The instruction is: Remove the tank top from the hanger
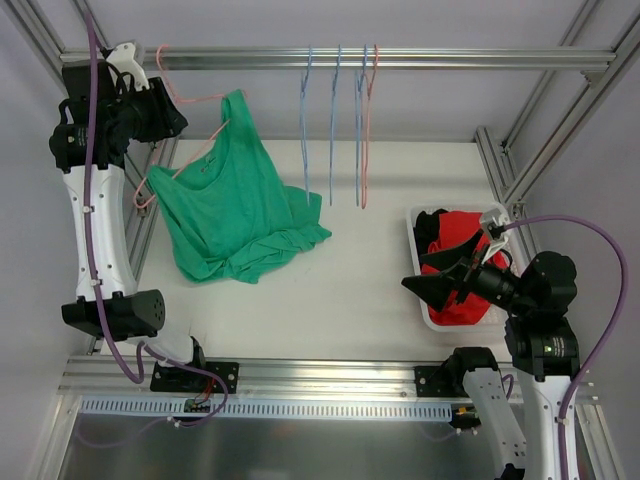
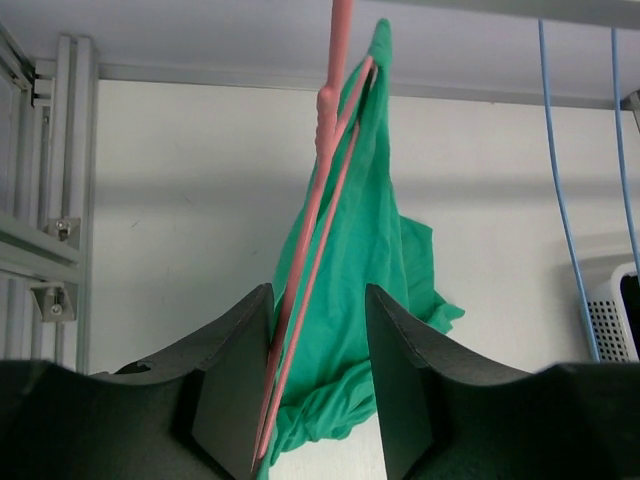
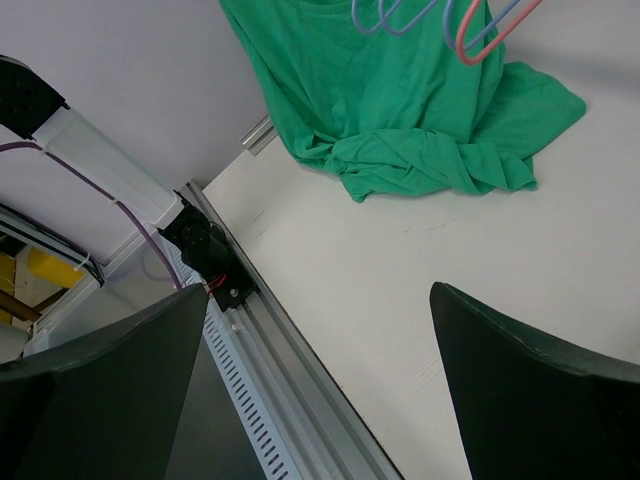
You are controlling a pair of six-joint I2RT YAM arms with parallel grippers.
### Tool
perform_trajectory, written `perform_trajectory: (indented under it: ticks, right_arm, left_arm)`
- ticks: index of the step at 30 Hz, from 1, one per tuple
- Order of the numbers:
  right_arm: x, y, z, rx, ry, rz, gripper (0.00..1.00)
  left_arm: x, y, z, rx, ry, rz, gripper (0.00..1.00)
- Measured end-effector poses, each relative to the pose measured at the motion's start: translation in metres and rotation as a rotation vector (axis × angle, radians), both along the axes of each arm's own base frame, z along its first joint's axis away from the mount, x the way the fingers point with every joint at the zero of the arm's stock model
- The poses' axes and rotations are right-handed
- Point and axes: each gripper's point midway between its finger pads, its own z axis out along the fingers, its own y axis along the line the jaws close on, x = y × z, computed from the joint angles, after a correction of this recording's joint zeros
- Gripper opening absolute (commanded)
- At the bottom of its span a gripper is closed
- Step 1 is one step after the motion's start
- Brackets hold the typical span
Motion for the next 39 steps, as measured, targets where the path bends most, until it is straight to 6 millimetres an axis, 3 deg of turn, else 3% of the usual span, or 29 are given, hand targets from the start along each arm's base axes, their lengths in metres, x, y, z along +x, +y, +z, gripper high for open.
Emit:
perform_trajectory:
  ticks: [3,4,6,8,12,22,33,39]
  right_arm:
    - [0.000,0.000,0.001,0.004,0.004,0.000,1.00]
    - [-0.001,0.000,0.001,0.005,0.005,0.000,0.99]
    - [-0.001,0.000,0.001,0.008,0.006,0.000,0.99]
    - [-0.001,0.000,0.002,0.009,0.004,-0.001,1.00]
    - [-0.002,0.000,0.003,0.011,-0.001,-0.001,1.00]
    - [-0.002,0.001,0.006,0.020,-0.003,-0.003,0.99]
    - [0.002,0.001,0.007,0.035,-0.010,-0.005,0.99]
    - [0.002,0.002,0.010,0.044,-0.015,-0.002,0.99]
  left_arm:
    - [-0.005,-0.002,-0.004,-0.004,0.007,-0.006,0.36]
    - [-0.006,-0.002,-0.007,-0.006,0.010,-0.007,0.27]
    - [-0.005,-0.003,-0.011,-0.011,0.019,-0.008,0.25]
    - [-0.004,-0.003,-0.017,-0.017,0.033,-0.007,0.13]
    - [-0.002,-0.003,-0.025,-0.031,0.048,-0.002,0.00]
    - [-0.006,-0.002,-0.013,-0.060,0.010,0.038,0.00]
    - [-0.024,-0.019,0.040,-0.102,-0.200,-0.021,0.00]
    - [-0.062,-0.028,0.023,-0.135,-0.193,-0.028,0.00]
